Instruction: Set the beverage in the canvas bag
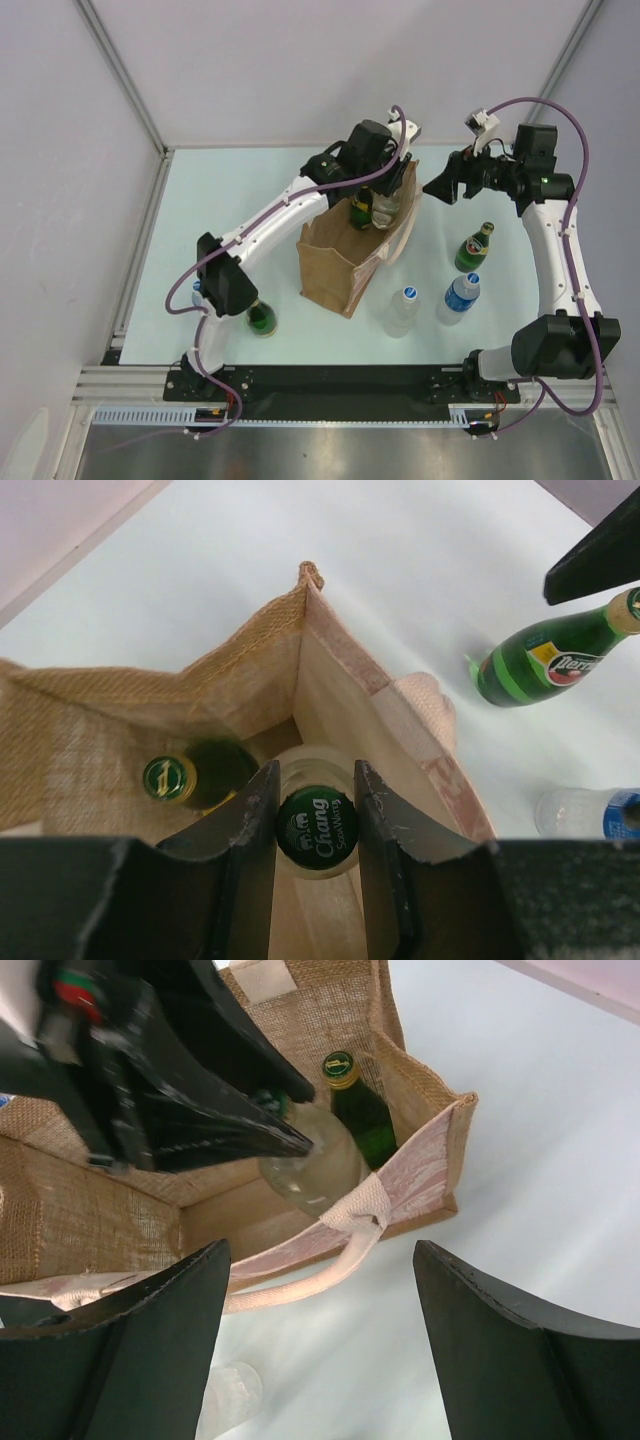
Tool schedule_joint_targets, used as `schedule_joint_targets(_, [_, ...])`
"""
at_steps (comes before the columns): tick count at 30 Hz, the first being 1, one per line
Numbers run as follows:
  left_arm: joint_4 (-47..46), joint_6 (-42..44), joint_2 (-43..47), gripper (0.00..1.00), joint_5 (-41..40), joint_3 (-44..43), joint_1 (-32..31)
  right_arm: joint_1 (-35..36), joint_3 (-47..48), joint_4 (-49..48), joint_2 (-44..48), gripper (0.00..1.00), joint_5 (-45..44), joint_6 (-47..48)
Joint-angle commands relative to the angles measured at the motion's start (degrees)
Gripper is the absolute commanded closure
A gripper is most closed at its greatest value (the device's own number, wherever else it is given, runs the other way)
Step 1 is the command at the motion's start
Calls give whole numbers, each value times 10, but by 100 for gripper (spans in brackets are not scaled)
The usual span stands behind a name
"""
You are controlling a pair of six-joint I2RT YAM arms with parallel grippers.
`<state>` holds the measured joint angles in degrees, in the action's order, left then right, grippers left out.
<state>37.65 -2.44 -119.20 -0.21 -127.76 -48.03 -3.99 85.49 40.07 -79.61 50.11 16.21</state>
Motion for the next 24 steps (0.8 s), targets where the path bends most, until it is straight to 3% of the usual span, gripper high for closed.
schedule_joint_targets(1, [-138, 29, 6, 100, 19, 0, -3, -8, -3, -22, 21, 20, 21, -11])
schedule_joint_targets(24, [-262, 52, -88, 99, -42, 49, 7, -26, -11, -5, 27, 20, 36, 1])
